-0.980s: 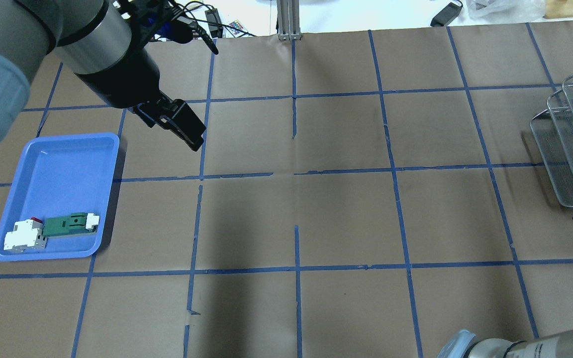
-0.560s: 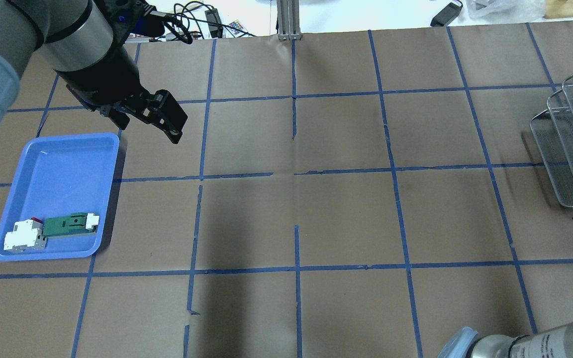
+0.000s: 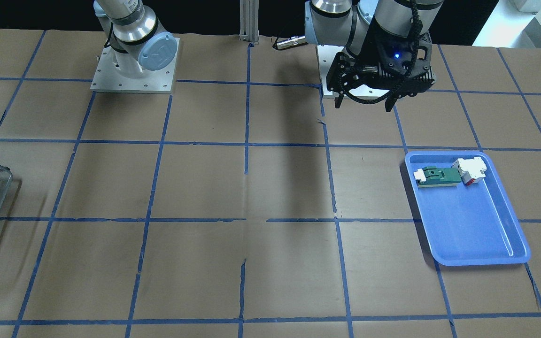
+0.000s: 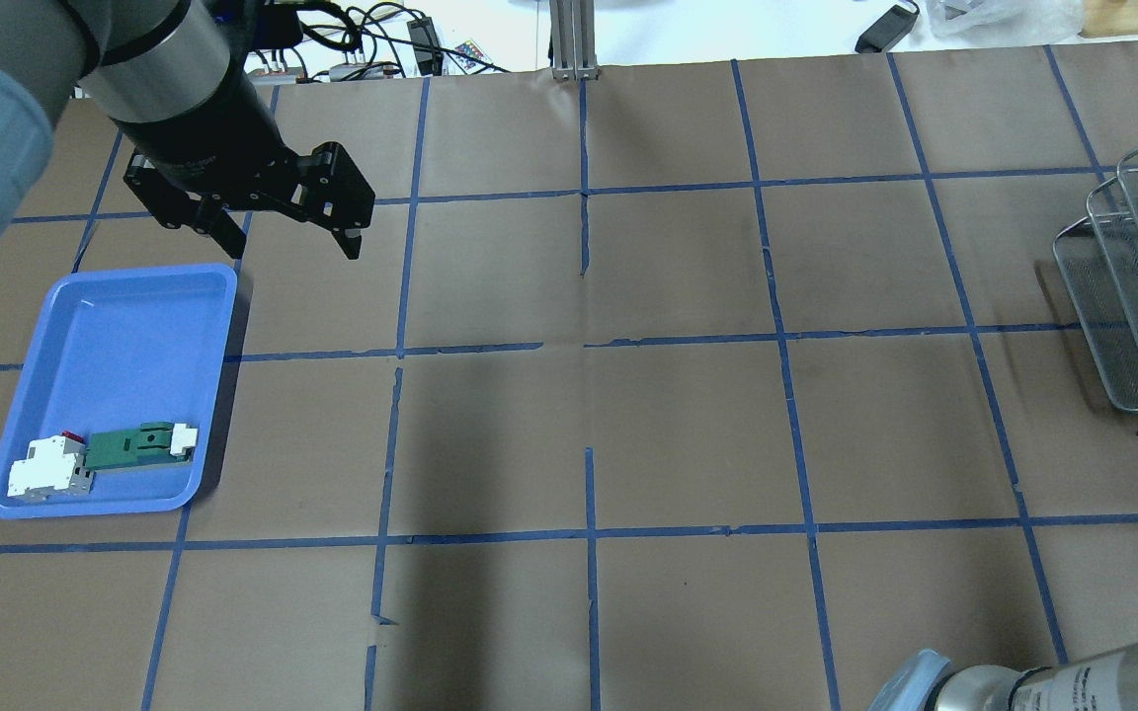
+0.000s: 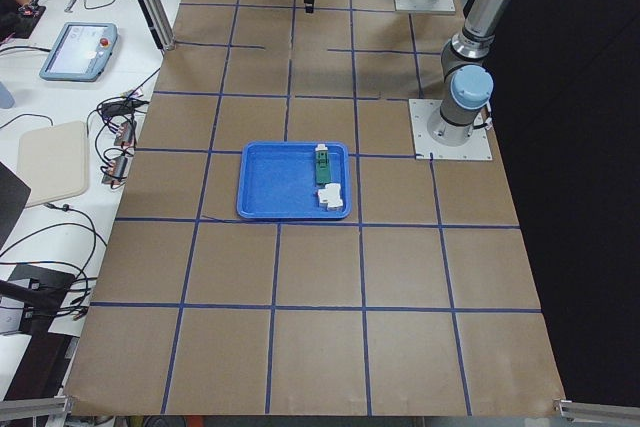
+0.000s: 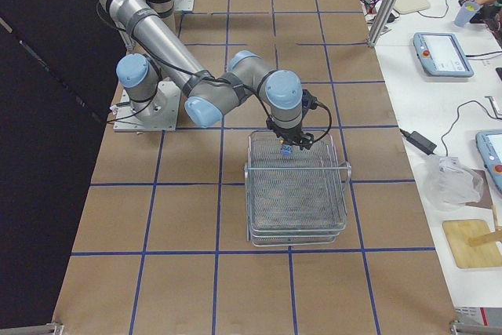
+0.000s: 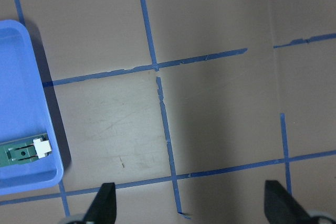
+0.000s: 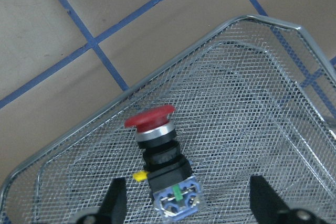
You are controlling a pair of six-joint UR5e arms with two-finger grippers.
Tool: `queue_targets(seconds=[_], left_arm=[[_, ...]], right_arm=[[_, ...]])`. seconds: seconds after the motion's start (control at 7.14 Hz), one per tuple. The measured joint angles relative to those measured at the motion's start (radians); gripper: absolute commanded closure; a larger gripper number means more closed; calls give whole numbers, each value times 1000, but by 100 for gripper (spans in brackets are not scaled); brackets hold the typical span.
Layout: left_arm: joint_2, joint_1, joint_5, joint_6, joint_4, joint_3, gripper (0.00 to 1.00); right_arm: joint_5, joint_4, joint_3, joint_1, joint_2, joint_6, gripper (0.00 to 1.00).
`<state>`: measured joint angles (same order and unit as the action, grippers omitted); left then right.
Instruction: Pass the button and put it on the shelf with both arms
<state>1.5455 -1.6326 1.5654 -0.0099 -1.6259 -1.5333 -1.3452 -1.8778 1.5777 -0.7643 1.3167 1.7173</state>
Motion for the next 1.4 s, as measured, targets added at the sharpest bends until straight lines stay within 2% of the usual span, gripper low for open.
queue_targets(seconds=[0.28,0.56,0.98,1.26,1.4], left_arm=[[-2,-2,-3,-7,0,0,0],[-5,-3,-4,-6,0,-1,0],[-6,-2,-8,1,2,-5,0],[-7,-1,-8,3,5,-11,0],[-7,-1,-9,4,6,-14,0]], right_arm=[[-25,20,13,-34,48,-129,0],[-71,81,51,-151,161,-369,0],[-169,181,101,-491,333,-952,0],[-217,236,66,-712,342,-1365,0],[-220,259,25,-760,313,-1498,0]])
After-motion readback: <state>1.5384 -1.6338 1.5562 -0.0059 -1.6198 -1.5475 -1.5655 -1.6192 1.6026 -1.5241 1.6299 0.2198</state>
